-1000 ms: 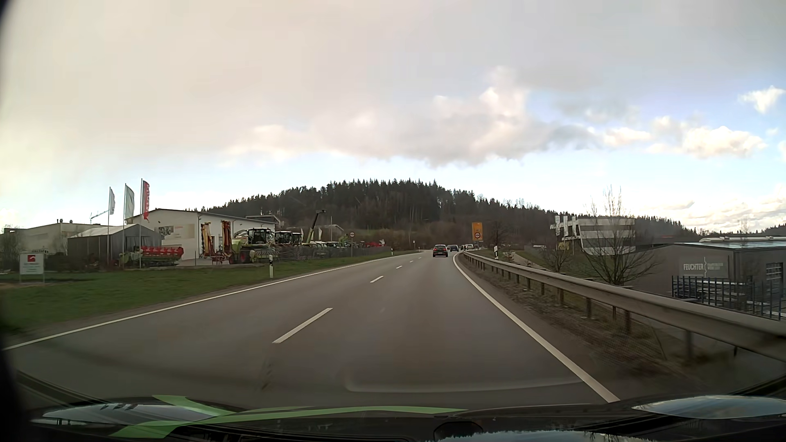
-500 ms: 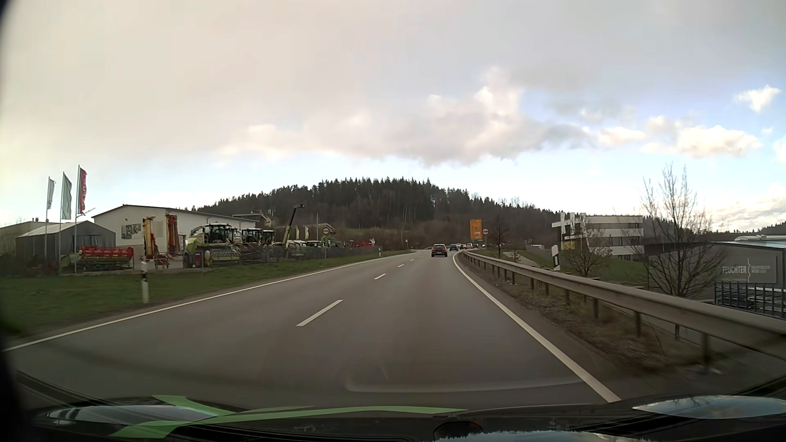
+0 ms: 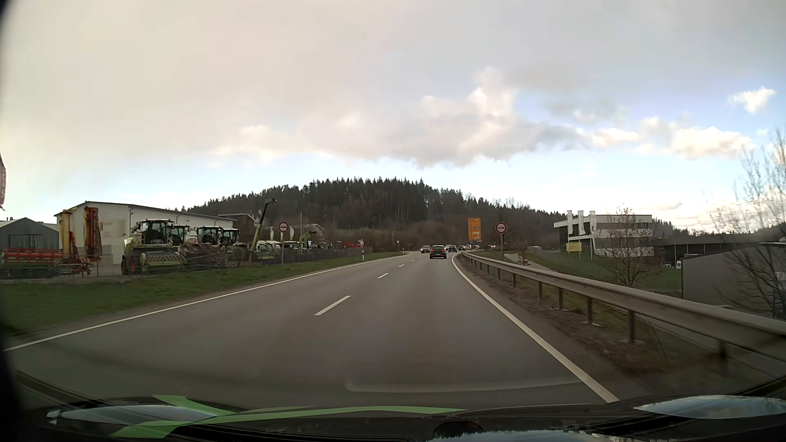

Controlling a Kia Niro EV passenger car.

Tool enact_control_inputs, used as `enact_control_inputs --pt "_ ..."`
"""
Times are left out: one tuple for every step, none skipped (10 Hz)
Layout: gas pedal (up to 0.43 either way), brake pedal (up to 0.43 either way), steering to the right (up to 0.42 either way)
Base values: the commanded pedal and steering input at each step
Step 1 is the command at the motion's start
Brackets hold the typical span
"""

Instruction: Follow the waypoints while adhering to traffic rules and regulations

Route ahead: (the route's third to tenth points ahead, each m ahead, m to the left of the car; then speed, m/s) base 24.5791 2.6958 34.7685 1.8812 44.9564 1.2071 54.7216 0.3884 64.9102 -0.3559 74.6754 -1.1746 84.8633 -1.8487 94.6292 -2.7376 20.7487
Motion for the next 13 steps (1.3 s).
enact_control_inputs --pt "0.087 0.0 0.004" --pt "0.087 0.0 0.004" --pt "0.087 0.0 0.004" --pt "0.098 0.0 0.004" --pt "0.098 0.0 0.004" --pt "0.098 0.0 0.004" --pt "0.098 0.0 0.004" --pt "0.098 0.0 0.004" --pt "0.098 0.0 0.004" --pt "0.098 0.0 0.004" --pt "0.098 0.0 0.004" --pt "0.087 0.0 0.003" --pt "0.087 0.0 0.0"
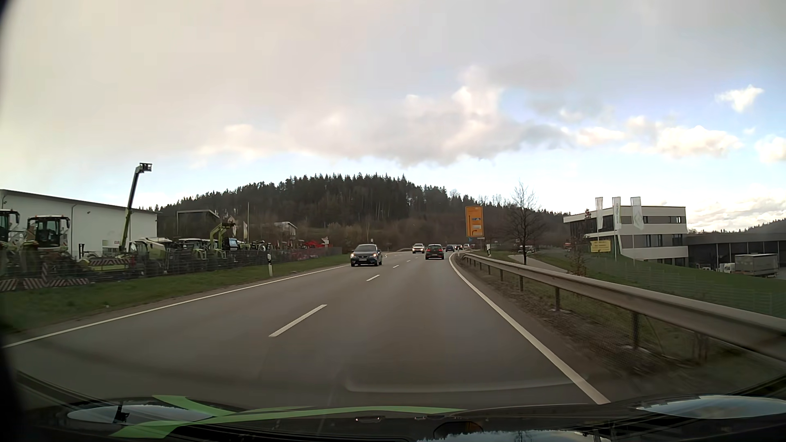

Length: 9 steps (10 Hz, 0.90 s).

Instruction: Follow the waypoints while adhering to traffic rules and regulations

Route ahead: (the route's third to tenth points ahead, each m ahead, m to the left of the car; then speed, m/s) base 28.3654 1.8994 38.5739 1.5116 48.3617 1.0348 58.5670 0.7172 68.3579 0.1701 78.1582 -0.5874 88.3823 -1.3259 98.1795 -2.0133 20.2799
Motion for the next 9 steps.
enact_control_inputs --pt "0.087 0.0 -0.001" --pt "0.087 0.0 0.0" --pt "0.087 0.0 0.0" --pt "0.087 0.0 0.0" --pt "0.087 0.0 0.001" --pt "0.087 0.0 0.002" --pt "0.087 0.0 0.002" --pt "0.087 0.0 0.002" --pt "0.087 0.0 0.003"
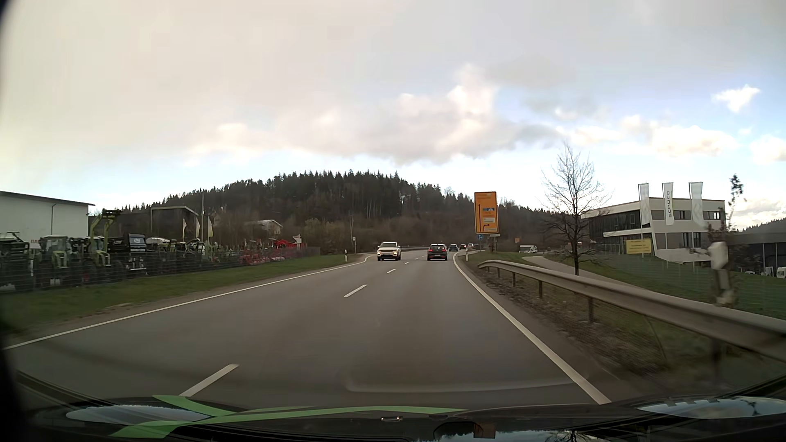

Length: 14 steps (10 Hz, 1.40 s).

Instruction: Follow the waypoints while adhering to traffic rules and regulations

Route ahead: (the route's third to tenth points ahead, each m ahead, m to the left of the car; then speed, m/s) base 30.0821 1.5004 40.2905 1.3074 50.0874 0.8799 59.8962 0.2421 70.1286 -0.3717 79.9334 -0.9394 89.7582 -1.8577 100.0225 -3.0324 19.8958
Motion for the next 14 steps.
enact_control_inputs --pt "0.079 0.0 0.003" --pt "0.079 0.0 0.003" --pt "0.079 0.0 0.003" --pt "0.079 0.0 0.003" --pt "0.079 0.0 0.003" --pt "0.079 0.0 0.003" --pt "0.079 0.0 0.003" --pt "0.079 0.0 0.003" --pt "0.079 0.0 0.003" --pt "0.079 0.0 0.003" --pt "0.067 0.0 0.003" --pt "0.059 0.0 0.003" --pt "0.039 0.0 0.003" --pt "0.028 0.0 0.003"
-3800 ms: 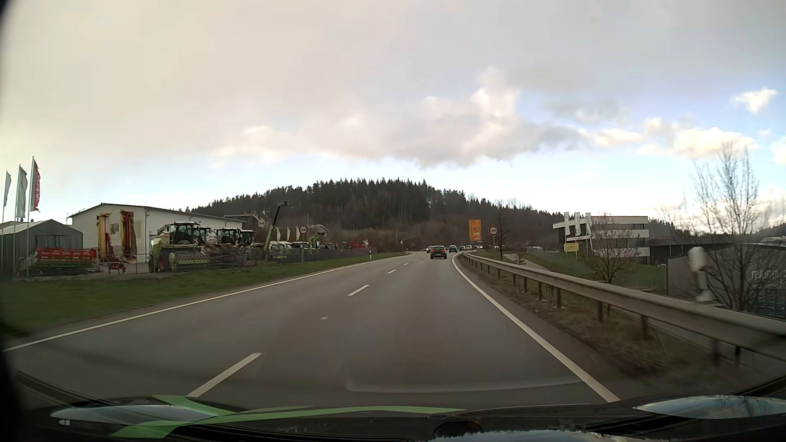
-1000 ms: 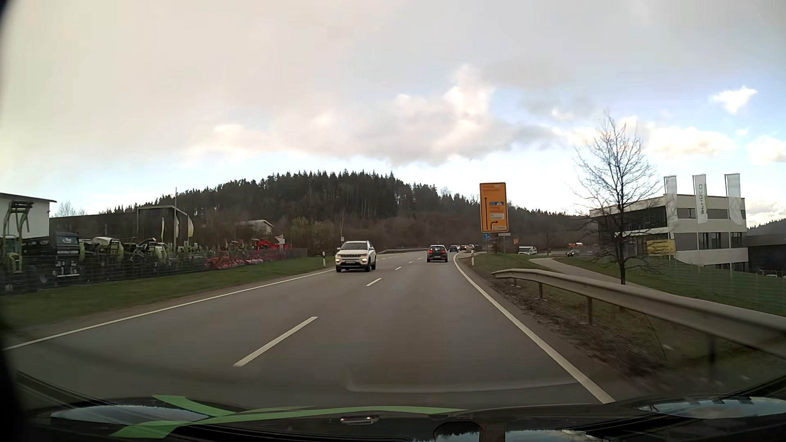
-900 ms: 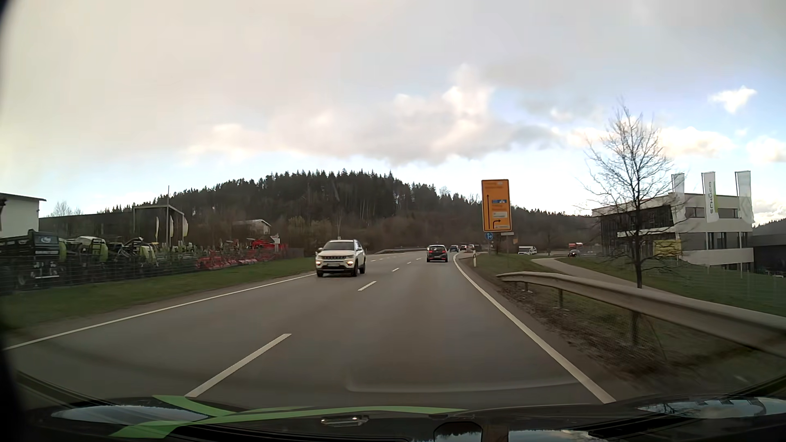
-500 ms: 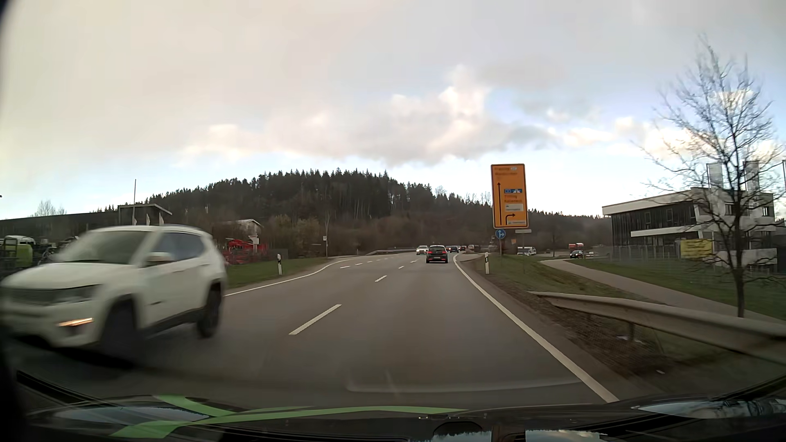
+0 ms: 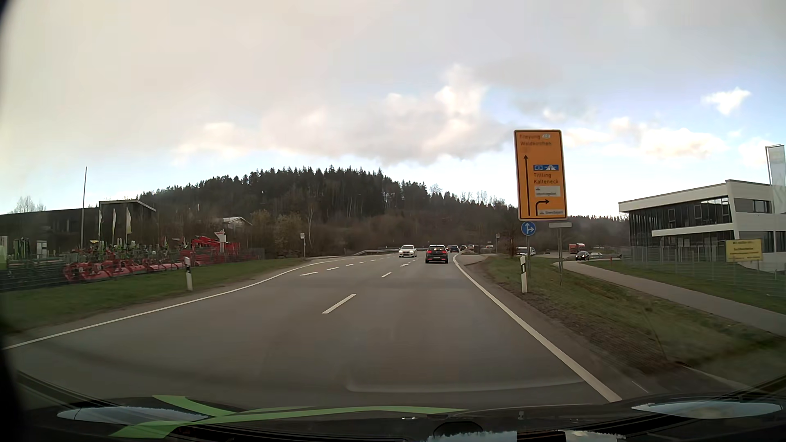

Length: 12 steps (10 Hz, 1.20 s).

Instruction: Follow the waypoints while adhering to traffic rules and regulations

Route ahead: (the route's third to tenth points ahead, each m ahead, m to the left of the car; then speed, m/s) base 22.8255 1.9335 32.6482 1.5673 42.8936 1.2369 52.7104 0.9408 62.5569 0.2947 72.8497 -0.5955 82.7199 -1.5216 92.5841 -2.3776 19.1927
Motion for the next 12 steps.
enact_control_inputs --pt "0.028 0.0 0.003" --pt "0.028 0.0 0.004" --pt "0.02 0.0 0.004" --pt "0.02 0.0 0.003" --pt "0.02 0.0 0.004" --pt "0.02 0.0 0.004" --pt "0.02 0.0 0.004" --pt "0.02 0.0 0.004" --pt "0.02 0.0 0.004" --pt "0.02 0.0 0.004" --pt "0.008 0.0 0.004" --pt "0.008 0.0 0.004"
